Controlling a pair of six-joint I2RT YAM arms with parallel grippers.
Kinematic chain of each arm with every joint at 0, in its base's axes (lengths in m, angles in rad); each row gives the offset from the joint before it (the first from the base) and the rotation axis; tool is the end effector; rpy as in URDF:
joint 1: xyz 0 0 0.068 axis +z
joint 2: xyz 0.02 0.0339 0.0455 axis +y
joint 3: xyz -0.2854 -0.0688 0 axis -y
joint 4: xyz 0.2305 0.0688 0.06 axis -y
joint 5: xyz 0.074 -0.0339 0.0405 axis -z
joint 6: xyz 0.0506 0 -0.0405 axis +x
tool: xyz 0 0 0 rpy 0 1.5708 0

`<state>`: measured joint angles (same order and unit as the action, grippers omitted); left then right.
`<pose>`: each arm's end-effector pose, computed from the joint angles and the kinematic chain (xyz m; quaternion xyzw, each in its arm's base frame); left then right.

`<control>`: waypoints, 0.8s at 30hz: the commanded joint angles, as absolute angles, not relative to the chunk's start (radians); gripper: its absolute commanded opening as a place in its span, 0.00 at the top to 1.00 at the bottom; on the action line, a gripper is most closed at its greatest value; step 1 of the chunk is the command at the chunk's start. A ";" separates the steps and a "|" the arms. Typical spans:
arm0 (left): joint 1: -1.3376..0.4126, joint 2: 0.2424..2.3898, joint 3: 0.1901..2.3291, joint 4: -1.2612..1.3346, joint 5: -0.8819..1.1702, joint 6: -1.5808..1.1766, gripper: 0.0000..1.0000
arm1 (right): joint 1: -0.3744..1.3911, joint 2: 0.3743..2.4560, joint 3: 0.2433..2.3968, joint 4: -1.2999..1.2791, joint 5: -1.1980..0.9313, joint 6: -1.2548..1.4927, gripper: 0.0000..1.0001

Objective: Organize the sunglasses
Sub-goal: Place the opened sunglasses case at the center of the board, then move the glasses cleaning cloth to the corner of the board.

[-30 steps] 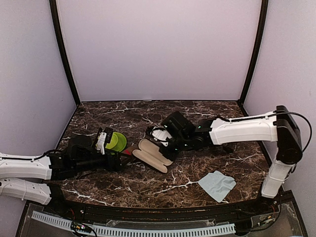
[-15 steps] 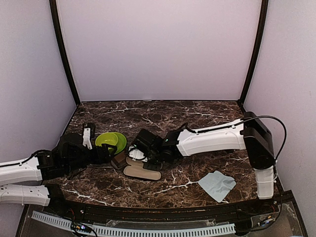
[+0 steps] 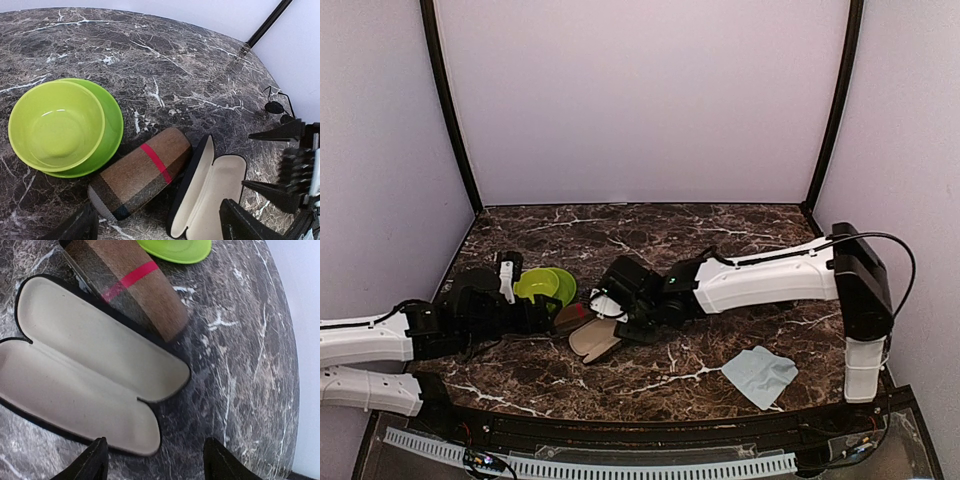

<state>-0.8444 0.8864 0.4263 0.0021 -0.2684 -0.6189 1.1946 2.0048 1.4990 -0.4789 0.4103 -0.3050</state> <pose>0.1315 -0.1278 0.2317 0.0245 0.8441 -0.2651 0.4653 0.1794 0.3993 0.2129 -0.5957 0.7260 -0.0544 0.3392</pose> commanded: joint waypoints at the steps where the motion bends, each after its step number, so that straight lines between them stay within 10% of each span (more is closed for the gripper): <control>1: -0.839 0.923 0.462 0.069 -0.231 -0.561 0.14 | 1.157 1.797 1.374 -0.452 0.358 -0.139 0.34; 12: -0.850 1.078 0.507 0.183 -0.115 -0.521 0.14 | 0.910 1.403 0.889 -0.610 0.127 0.436 0.33; 24: -0.862 1.081 0.526 0.167 -0.114 -0.526 0.14 | 1.015 1.396 0.710 -0.528 0.028 0.612 0.48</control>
